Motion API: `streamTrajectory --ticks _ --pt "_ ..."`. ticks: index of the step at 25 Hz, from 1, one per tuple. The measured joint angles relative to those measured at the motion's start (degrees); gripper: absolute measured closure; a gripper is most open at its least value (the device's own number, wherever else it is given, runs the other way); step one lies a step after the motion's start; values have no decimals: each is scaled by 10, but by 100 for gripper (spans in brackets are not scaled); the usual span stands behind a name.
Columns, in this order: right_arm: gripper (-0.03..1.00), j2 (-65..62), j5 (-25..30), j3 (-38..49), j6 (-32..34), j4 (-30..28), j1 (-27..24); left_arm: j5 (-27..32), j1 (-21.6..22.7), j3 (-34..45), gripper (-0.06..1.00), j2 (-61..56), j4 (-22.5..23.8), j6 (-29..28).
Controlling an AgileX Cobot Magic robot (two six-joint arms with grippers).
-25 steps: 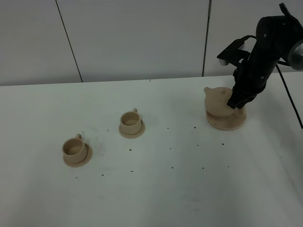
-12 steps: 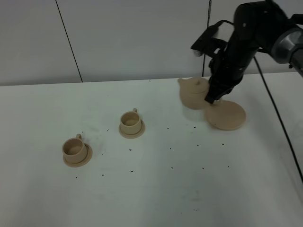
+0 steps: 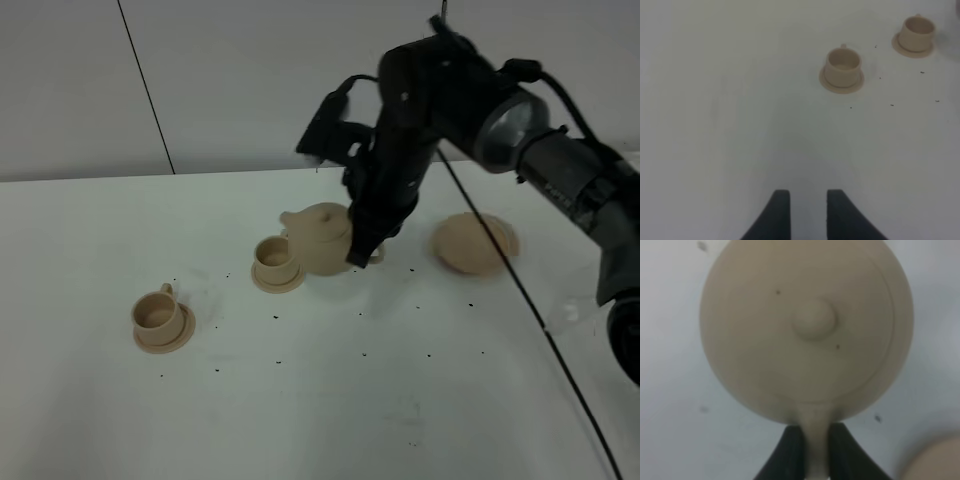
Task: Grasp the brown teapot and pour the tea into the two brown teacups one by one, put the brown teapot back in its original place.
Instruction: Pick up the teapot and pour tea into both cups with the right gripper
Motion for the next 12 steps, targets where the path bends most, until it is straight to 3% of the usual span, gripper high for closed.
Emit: streamTrajectory --ticks 12 --pt "87 0 0 0 27 -23 93 0 0 0 70 0 0 0"
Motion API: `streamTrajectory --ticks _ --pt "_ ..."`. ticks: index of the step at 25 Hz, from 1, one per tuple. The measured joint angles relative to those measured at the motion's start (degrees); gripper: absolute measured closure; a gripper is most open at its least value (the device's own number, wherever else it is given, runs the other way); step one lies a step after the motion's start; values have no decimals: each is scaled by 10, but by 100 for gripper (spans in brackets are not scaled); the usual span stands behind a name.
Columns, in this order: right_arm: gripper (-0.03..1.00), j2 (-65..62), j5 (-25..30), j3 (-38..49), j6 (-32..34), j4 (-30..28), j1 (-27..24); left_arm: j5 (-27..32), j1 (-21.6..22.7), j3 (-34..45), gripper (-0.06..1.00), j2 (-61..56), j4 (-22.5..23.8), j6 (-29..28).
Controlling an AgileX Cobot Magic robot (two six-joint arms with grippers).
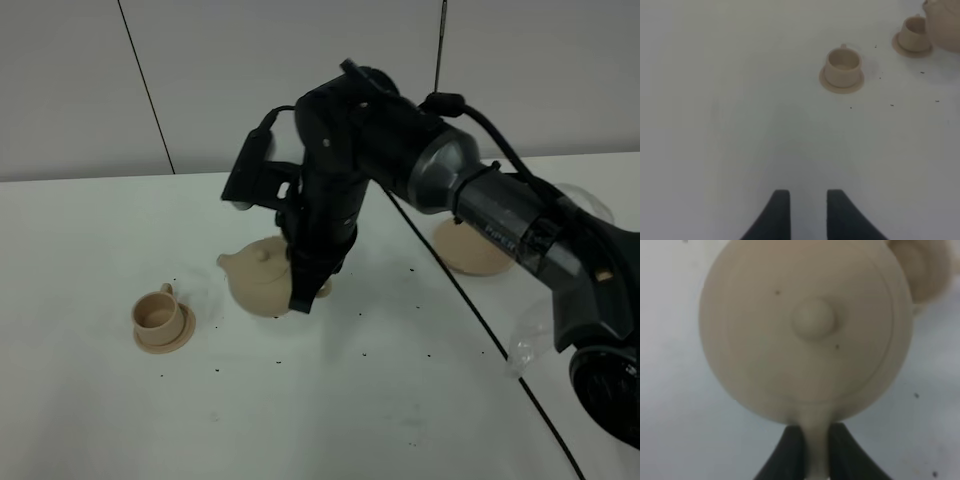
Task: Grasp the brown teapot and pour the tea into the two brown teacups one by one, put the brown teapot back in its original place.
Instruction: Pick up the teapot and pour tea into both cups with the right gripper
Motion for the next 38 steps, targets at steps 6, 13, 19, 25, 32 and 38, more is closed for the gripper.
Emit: streamTrajectory --ticks 6,13,19,25,32,38 --pt "87 0 0 0 55 4 25 0 0 0 70 0 0 0" --pt "87 0 -1 0 95 8 40 0 0 0 70 0 0 0" --pt "87 0 -17 0 121 8 43 0 0 0 70 0 0 0" --pt "87 3 -27 0 142 -15 44 0 0 0 69 0 0 0" --pt "87 32 -44 -6 146 -20 44 0 0 0 69 0 0 0" --pt "87 67 -30 -71 147 -21 44 0 0 0 69 0 0 0"
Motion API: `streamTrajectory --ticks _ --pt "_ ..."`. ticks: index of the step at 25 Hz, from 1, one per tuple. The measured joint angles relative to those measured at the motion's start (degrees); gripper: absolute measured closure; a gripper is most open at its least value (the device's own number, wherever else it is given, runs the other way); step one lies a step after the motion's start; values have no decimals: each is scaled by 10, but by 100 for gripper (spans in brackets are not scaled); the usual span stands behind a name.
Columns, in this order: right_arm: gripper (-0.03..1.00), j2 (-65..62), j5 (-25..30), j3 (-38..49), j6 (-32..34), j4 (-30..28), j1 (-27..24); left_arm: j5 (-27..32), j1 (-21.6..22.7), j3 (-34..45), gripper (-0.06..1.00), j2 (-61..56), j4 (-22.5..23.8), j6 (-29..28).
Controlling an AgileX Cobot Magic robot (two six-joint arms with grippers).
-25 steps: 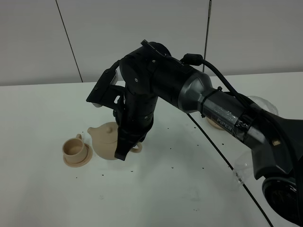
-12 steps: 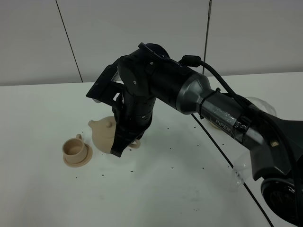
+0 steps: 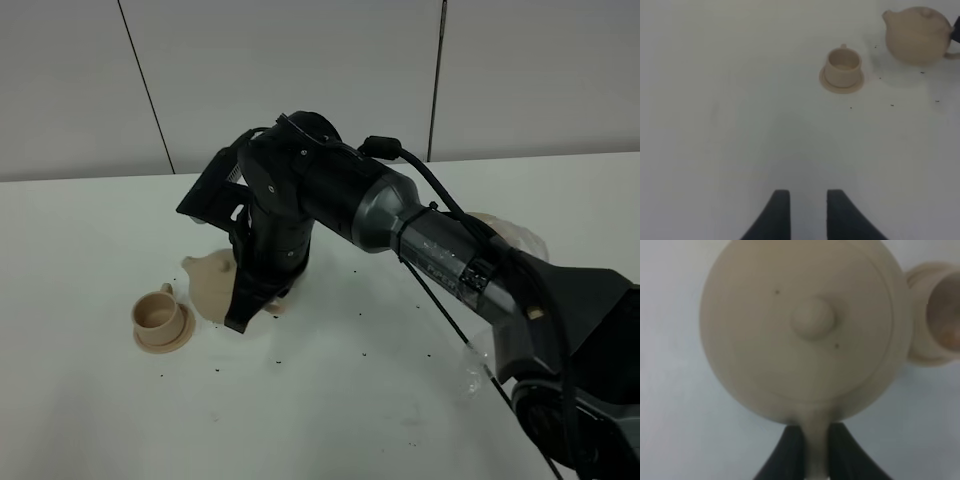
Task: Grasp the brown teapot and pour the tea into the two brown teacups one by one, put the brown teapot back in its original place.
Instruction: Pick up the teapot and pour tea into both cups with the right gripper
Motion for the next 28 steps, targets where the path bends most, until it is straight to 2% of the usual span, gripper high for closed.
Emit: streamTrajectory --ticks 8,16,28 --pt "87 42 29 -74 -15 -13 5 0 0 0 70 0 0 0" --pt "87 44 19 -76 -36 -122 42 0 0 0 70 0 0 0" --pt "87 44 -18 -76 -64 -207 75 0 0 0 70 0 0 0"
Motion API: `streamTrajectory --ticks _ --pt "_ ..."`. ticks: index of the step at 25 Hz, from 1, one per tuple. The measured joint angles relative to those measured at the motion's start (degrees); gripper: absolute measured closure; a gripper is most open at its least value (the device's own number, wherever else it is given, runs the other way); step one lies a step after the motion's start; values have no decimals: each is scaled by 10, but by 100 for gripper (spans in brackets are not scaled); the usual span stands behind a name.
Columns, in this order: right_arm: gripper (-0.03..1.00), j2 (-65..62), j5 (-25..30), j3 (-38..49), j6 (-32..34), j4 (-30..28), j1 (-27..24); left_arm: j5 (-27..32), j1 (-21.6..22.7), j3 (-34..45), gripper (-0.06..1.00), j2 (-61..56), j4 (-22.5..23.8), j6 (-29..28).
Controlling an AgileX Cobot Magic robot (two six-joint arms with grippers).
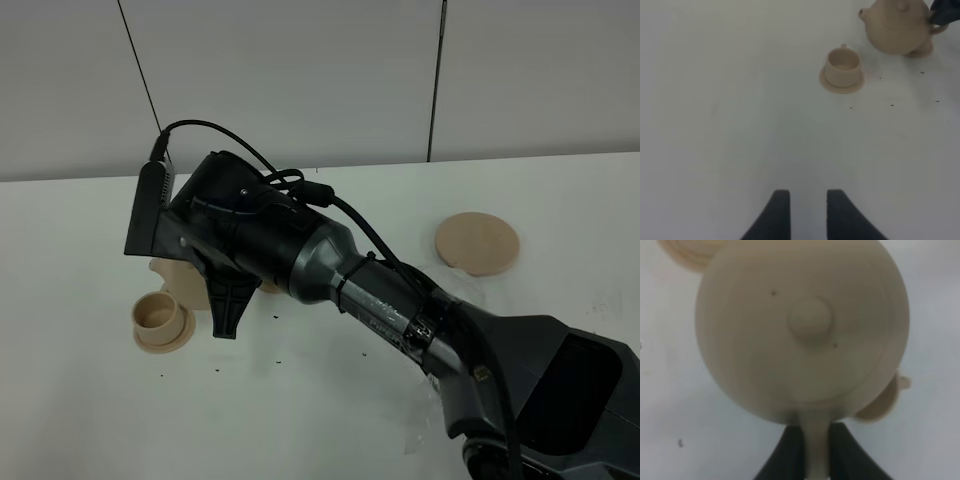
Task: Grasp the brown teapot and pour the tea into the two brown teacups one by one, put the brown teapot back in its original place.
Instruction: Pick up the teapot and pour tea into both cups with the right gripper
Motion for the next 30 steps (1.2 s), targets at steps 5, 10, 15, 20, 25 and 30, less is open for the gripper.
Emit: streamTrajectory --ticks 5,10,15,20,25,30 --pt "87 0 -8 0 -14 -11 0 0 0 0 70 0 0 0" --pt "87 0 -12 0 -26 -24 1 0 0 0 70 0 0 0" --pt "87 0 -14 0 -42 -40 3 0 0 0 70 0 0 0" --pt "87 2 -13 0 -42 -70 8 0 0 0 70 0 0 0" --pt "87 12 -17 0 -44 -96 19 0 0 0 70 0 0 0" --pt "87 16 -32 0 -52 -112 30 0 0 0 70 0 0 0"
